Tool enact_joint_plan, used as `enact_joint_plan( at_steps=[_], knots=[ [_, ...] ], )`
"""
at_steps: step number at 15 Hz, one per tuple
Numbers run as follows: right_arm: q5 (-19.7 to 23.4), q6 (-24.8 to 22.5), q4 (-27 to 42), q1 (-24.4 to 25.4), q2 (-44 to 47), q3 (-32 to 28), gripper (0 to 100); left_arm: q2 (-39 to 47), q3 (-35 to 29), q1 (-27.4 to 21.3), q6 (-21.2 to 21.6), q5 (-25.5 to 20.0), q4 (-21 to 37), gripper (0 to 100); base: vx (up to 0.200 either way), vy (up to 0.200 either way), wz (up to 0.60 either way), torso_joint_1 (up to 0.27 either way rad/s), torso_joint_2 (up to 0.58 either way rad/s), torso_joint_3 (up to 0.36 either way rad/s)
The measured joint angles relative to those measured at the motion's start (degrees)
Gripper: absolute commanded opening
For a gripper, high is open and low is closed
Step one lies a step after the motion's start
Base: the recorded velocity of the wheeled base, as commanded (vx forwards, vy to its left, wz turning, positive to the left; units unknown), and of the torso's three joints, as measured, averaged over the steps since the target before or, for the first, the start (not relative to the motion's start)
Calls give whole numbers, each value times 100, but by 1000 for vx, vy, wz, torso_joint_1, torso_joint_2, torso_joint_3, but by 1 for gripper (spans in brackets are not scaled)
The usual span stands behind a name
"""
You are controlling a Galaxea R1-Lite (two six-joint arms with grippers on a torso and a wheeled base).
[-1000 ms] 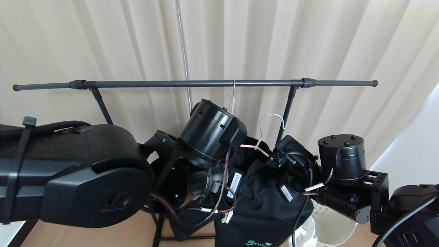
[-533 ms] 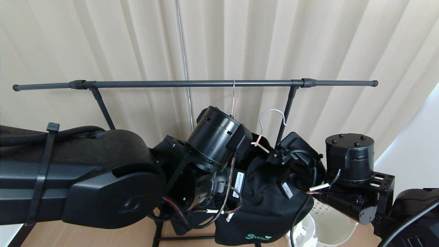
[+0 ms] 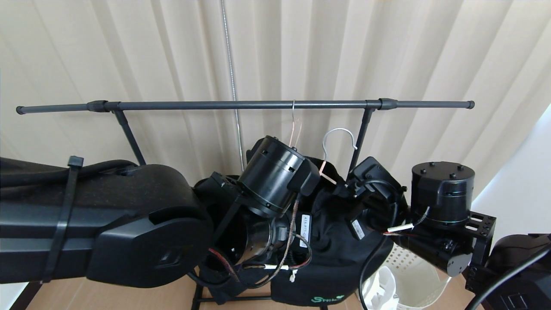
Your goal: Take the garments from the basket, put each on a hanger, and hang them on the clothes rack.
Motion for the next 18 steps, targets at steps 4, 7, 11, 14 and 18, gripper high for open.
enact_joint_plan(
  at_steps=[4, 7, 11, 14, 18],
  knots=[
    [50, 0, -492, 0, -57, 273, 0, 124, -7, 141, 33, 323, -424, 0, 0, 0, 0, 0, 0, 0],
    [52, -80, -794, 22, -107, 461, 0, 227, -5, 213, 74, 389, -542, 0, 0, 0, 0, 0, 0, 0],
    [52, -200, -933, 124, -267, 642, 0, 328, -11, 224, 89, 397, -802, 100, 0, 0, 0, 0, 0, 0],
    [63, -345, -937, 146, -369, 714, 0, 328, 33, 190, 105, 466, -819, 100, 0, 0, 0, 0, 0, 0],
    [211, -357, -937, 144, -433, 739, 0, 11, 317, 69, 329, 567, -822, 100, 0, 0, 0, 0, 0, 0]
  ],
)
